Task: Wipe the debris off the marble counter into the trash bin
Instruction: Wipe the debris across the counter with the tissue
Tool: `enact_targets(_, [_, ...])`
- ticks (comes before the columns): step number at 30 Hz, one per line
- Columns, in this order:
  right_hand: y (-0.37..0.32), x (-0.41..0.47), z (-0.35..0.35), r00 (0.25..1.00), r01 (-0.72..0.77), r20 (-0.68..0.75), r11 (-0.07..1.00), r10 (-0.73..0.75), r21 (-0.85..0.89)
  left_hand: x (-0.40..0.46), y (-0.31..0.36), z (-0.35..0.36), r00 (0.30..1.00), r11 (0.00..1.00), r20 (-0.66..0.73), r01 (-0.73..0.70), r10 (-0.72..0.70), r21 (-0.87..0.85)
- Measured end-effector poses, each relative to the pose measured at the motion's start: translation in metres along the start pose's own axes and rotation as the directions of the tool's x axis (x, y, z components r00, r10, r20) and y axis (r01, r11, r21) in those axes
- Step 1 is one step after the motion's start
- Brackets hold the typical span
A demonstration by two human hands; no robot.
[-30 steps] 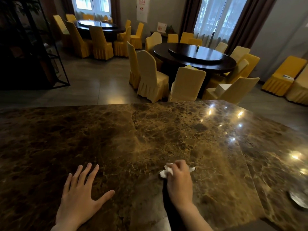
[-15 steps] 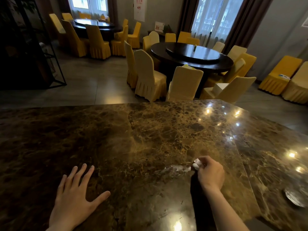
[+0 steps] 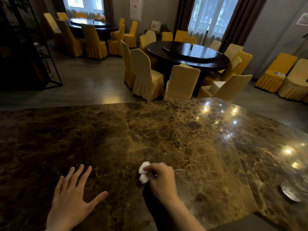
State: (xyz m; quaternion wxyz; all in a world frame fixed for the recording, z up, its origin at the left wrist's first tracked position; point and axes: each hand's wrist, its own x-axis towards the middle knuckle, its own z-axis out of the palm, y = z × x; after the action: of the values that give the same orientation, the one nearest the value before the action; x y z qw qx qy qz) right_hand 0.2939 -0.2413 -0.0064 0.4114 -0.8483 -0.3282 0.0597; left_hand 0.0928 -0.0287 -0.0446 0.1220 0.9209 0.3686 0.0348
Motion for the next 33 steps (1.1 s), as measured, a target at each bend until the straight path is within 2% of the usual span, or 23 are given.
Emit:
enact_targets(3, [0.037,0.021,-0.046,0.947,-0.144,-0.296,0.988,0.121,-0.057,-0.001,0.002,-0.001,1.0,1.0,0.014,0.007,-0.007,0.001])
enact_targets(6, [0.074,0.027,-0.081,0.902,-0.312,-0.376,0.921,0.211,-0.232,0.0,0.003,-0.004,1.0,1.0,0.02,0.013,-0.014,0.024])
enact_targets(8, [0.082,0.02,-0.075,0.899,-0.374,-0.35,0.879,0.264,-0.296,0.0,0.003,-0.004,1.0,1.0,0.003,0.001,-0.001,0.03])
enact_targets(10, [0.069,0.011,-0.053,0.917,-0.345,-0.313,0.885,0.248,-0.311,0.0,0.003,-0.005,1.0,0.999,0.008,0.0,0.0,0.035])
enact_targets(12, [0.043,0.006,-0.026,0.955,-0.227,-0.256,0.926,0.15,-0.303,-0.001,0.005,-0.005,1.0,1.0,0.004,-0.003,0.003,0.03])
enact_targets(14, [0.013,0.0,0.006,0.994,-0.061,-0.106,0.953,0.03,-0.296,-0.003,0.004,-0.003,1.0,1.0,0.009,0.01,-0.01,0.02])
enact_targets(16, [-0.006,-0.008,0.028,0.998,0.048,0.039,0.96,-0.039,-0.277,-0.004,0.001,-0.002,1.0,1.0,0.008,0.017,-0.017,0.004])
enact_targets(17, [-0.008,-0.01,0.028,0.997,0.058,0.068,0.967,-0.043,-0.247,-0.005,0.001,-0.001,1.0,1.0,0.015,0.021,-0.021,0.004])
enact_targets(19, [0.005,-0.004,0.006,0.999,-0.012,-0.051,0.978,0.002,-0.209,-0.005,0.002,0.0,0.999,0.999,0.03,0.021,-0.022,0.025])
enact_targets(22, [0.048,0.013,-0.055,0.936,-0.241,-0.316,0.935,0.153,-0.261,-0.004,0.005,-0.001,0.999,0.999,0.029,0.013,-0.014,0.034])
enact_targets(25, [0.074,0.012,-0.082,0.907,-0.384,-0.329,0.835,0.262,-0.394,-0.001,0.004,-0.003,0.999,0.999,0.029,0.016,-0.017,0.04])
enact_targets(28, [0.057,-0.001,-0.053,0.943,-0.301,-0.267,0.848,0.197,-0.437,0.0,0.004,-0.003,0.999,0.999,0.03,0.018,-0.019,0.038])
enact_targets(33, [0.002,-0.018,0.008,0.996,0.031,-0.07,0.937,-0.059,-0.347,-0.001,0.005,-0.005,0.999,0.999,0.032,0.014,-0.015,0.037])
